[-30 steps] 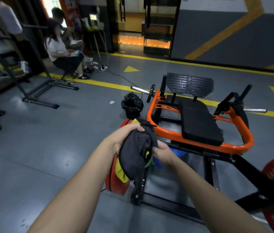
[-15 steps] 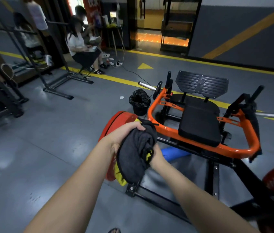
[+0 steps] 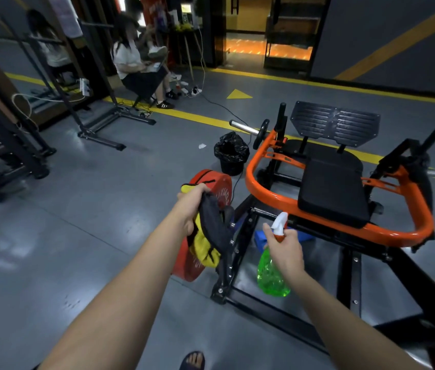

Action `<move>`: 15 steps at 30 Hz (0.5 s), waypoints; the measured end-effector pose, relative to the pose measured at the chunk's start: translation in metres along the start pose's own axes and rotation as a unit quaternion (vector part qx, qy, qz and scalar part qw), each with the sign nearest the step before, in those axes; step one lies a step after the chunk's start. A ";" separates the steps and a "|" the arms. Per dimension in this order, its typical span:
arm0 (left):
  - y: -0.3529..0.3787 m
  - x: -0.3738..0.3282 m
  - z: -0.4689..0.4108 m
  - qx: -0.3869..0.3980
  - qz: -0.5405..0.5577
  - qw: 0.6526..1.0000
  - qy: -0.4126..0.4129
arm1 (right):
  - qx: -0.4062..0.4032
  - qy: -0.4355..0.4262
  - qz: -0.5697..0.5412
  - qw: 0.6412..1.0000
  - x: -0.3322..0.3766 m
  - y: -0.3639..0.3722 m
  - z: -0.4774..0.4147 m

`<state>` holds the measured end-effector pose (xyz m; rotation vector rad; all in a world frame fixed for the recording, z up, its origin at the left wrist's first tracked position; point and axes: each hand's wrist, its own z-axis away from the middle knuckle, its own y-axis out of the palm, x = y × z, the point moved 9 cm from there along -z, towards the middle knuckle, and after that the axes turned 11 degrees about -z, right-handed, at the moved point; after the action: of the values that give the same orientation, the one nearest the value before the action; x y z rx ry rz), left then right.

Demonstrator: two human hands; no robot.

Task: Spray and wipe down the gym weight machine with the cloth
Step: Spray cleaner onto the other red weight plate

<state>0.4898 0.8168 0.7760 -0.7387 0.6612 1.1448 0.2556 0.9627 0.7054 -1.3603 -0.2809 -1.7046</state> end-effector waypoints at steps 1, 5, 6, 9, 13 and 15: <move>-0.005 0.000 -0.003 -0.028 -0.015 0.999 -0.002 | 0.006 0.000 0.002 1.000 0.002 0.005 0.000; -0.006 -0.002 -0.016 -0.047 -0.058 0.997 -0.012 | 0.093 0.038 -0.044 0.994 0.013 0.041 0.004; -0.004 -0.002 -0.018 -0.036 -0.056 0.998 -0.014 | 0.113 0.041 -0.047 0.992 0.018 0.050 0.004; 0.000 -0.001 -0.023 -0.016 -0.045 0.999 -0.013 | 0.129 0.020 -0.016 0.991 0.031 0.066 0.007; -0.011 -0.005 -0.036 -0.042 -0.103 0.994 0.019 | 0.120 0.051 -0.022 0.991 0.027 0.072 0.000; -0.018 -0.007 -0.044 -0.055 -0.106 0.992 0.032 | 0.106 0.064 -0.027 0.992 0.023 0.069 -0.002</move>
<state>0.5011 0.7739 0.7586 -0.9201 0.5613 0.9698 0.3066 0.9110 0.7011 -1.0925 -0.4156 -1.7454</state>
